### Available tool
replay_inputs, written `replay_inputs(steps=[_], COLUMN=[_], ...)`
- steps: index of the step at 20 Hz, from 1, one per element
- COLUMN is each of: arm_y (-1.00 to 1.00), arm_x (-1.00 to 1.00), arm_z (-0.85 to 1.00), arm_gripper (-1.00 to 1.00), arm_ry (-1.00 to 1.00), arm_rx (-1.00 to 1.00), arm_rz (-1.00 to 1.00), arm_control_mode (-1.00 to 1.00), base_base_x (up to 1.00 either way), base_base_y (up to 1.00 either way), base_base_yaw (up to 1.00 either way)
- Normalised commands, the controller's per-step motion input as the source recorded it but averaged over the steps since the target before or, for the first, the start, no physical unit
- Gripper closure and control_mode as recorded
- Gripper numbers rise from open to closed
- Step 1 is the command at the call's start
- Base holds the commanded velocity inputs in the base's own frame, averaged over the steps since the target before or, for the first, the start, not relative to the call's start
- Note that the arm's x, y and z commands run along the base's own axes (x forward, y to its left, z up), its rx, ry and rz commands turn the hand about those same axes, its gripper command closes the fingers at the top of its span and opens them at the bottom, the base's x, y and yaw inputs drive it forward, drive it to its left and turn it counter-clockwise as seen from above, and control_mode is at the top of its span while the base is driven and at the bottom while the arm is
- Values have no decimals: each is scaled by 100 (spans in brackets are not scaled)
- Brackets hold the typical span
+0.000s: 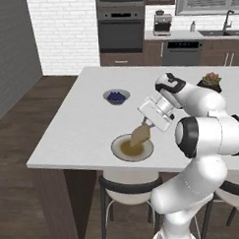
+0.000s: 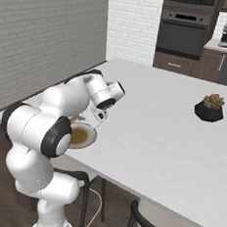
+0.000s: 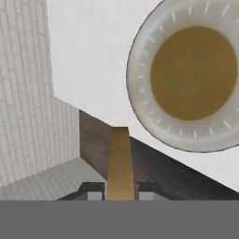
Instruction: Start the toaster. Once the lever pops up, take the bread to the plate on the dining counter.
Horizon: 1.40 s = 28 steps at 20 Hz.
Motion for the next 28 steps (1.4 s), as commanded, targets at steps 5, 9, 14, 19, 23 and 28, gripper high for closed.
replay_inputs(steps=[5, 9, 14, 19, 23, 28], arm_y=[18, 0, -2, 0, 0, 3], arm_x=[57, 46, 24, 22, 25, 27], arm_z=[-35, -22, -30, -31, -23, -29], arm_gripper=[100, 100, 100, 100, 100, 100], arm_ry=[8, 4, 5, 5, 3, 2], arm_rx=[0, 5, 9, 7, 9, 5], arm_rz=[0, 8, 16, 14, 9, 7], arm_control_mode=[-100, -100, -100, -100, -100, -100], base_base_x=[0, 0, 0, 0, 0, 0], base_base_y=[0, 0, 0, 0, 0, 0], base_base_yaw=[0, 0, 0, 0, 0, 0])
